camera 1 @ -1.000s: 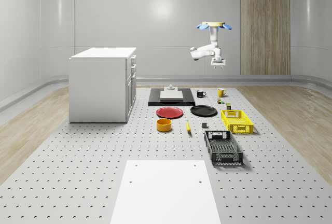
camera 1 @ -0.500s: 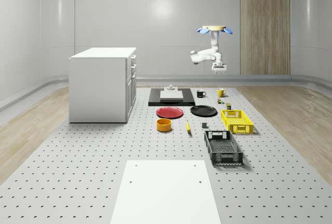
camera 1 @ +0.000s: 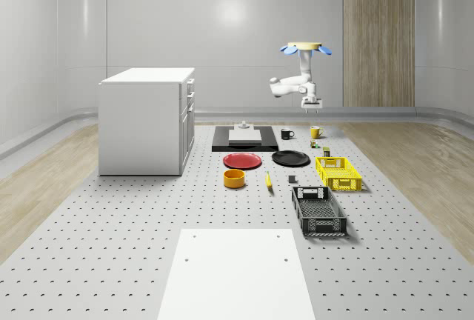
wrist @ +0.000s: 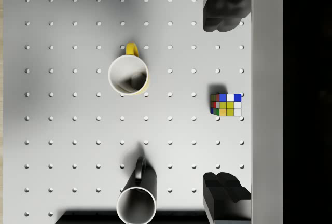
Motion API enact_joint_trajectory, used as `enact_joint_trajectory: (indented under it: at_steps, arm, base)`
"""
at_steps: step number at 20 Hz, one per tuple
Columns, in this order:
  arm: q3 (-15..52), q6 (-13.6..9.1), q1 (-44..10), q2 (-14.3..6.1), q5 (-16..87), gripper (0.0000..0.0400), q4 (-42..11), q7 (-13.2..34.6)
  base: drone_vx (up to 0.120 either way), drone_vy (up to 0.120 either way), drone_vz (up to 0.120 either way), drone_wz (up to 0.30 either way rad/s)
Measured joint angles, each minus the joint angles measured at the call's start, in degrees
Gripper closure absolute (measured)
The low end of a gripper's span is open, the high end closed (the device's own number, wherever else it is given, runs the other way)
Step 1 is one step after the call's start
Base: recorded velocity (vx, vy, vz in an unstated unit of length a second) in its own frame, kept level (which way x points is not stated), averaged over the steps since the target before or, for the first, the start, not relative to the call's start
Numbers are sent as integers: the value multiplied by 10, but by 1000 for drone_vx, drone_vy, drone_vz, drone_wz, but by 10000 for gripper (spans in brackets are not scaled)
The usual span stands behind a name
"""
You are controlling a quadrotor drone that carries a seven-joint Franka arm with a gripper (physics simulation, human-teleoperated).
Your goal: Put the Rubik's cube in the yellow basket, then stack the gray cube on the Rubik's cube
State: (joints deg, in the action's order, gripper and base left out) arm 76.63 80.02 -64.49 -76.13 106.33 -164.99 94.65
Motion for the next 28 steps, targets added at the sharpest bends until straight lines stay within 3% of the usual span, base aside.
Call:
enact_joint_trajectory:
  at_steps: [17,28]
  arm:
    - [6,29,-8,-31,-14,0,2,7]
    - [10,45,-12,-48,-21,0,3,11]
  base:
    - [120,-21,-120,0]
    - [44,0,-120,0]
